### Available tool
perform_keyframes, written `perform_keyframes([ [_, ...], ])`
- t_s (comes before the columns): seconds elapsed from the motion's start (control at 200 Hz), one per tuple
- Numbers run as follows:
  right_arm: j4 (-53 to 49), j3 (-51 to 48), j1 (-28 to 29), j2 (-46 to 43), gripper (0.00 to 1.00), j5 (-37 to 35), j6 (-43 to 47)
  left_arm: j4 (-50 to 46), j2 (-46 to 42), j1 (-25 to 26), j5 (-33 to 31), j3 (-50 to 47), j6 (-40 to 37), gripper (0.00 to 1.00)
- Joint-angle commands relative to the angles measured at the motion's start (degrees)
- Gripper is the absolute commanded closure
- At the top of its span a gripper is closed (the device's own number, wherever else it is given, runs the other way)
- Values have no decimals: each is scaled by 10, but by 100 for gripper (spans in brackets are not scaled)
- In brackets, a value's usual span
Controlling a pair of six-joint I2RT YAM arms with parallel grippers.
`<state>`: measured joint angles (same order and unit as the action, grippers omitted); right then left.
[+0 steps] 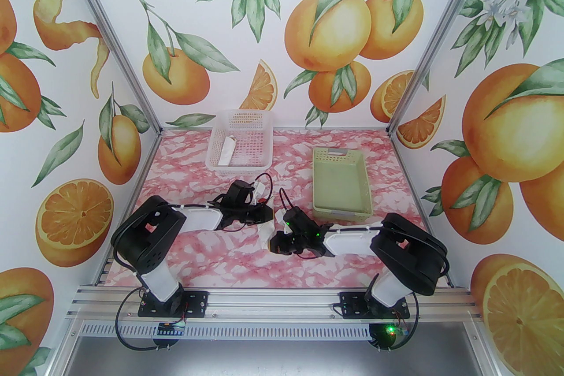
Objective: Place the utensils on the paper napkin and roll it up
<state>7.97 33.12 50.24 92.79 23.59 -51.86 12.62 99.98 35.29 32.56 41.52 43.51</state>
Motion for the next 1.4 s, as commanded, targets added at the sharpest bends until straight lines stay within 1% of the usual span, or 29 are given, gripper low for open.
perform_keyframes([
  [0.0,-61,-9,5,28,100,-24,2,27,16,5,2,20,-1,88],
  [0.45,-66,-2,5,25,100,-24,4,44,43,11,5,16,1,88],
  [0.625,-75,9,5,5,100,-22,8,48,50,11,-4,6,-1,89],
  [0.795,-83,13,5,-32,92,-16,6,50,57,11,-10,-1,-3,89],
  [0.946,-114,12,1,-82,83,-23,14,46,58,11,-15,-3,-7,89],
  [1.061,-120,-1,-20,-124,78,-17,12,45,57,11,-15,-4,-9,89],
  [1.236,-90,-27,-72,-172,72,7,-6,41,53,11,-17,-4,-10,89],
  [1.331,-57,-35,-88,-173,68,20,-23,41,53,11,-17,-5,-11,89],
  [1.396,-34,-35,-89,-163,63,25,-35,42,53,11,-17,-5,-11,89],
])
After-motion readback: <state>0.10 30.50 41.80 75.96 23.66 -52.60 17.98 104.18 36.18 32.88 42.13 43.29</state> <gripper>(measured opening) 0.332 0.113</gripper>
